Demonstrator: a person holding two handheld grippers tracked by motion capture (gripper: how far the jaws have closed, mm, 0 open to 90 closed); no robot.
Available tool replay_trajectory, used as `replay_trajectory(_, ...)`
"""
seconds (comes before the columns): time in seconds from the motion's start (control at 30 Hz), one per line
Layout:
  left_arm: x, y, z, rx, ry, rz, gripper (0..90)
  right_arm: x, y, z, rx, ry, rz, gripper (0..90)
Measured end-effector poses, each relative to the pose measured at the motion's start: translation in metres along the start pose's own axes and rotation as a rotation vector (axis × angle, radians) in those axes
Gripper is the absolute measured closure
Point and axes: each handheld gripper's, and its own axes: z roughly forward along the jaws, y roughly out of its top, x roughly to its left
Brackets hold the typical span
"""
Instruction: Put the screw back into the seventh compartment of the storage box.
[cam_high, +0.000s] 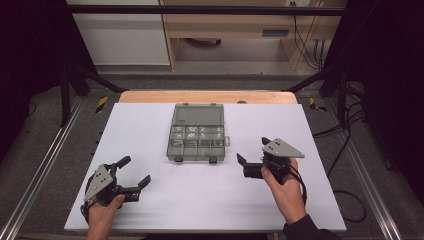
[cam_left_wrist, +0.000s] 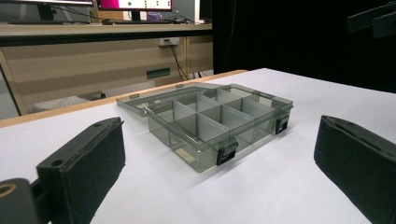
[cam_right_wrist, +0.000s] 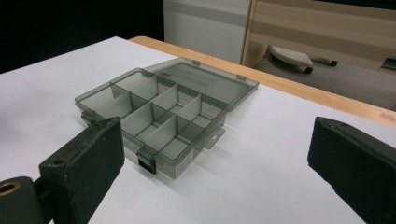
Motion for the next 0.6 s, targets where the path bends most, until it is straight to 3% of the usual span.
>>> replay_trajectory(0.6,0.000,0.000,0.000,0.001,0.001,0.002,1.8,-0.019,-0.029,-0.026,-0.014,-0.047,0.061,3.6)
